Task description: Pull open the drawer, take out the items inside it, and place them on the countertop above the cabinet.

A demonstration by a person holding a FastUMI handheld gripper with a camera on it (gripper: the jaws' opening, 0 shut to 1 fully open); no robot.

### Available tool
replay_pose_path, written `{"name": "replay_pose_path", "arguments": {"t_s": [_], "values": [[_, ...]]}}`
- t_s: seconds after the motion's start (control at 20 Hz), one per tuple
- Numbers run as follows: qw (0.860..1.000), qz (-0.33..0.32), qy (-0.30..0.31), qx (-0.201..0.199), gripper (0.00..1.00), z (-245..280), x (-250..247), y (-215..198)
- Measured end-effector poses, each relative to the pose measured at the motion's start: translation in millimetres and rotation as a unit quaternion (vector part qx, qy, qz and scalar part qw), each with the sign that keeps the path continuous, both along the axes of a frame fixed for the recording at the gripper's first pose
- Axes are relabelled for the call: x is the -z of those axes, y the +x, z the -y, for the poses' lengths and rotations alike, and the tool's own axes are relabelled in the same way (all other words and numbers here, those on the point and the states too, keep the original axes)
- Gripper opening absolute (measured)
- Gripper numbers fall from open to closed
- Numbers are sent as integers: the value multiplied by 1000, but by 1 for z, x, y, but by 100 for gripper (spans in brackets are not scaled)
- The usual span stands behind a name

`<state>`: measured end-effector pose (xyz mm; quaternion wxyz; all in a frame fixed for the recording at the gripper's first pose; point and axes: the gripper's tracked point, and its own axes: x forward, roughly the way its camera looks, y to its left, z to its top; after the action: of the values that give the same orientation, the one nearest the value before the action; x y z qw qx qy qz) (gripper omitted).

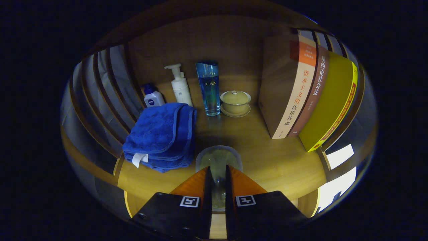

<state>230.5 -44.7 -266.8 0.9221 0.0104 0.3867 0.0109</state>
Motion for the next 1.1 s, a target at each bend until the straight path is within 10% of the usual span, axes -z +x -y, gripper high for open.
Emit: {"name": "replay_pose_path", "arguments": {"t_s": [0.55, 1.1], "values": [[1000, 16, -2, 1, 35, 5, 1, 9], [994, 101, 22, 23, 99, 4, -45, -18]]}}
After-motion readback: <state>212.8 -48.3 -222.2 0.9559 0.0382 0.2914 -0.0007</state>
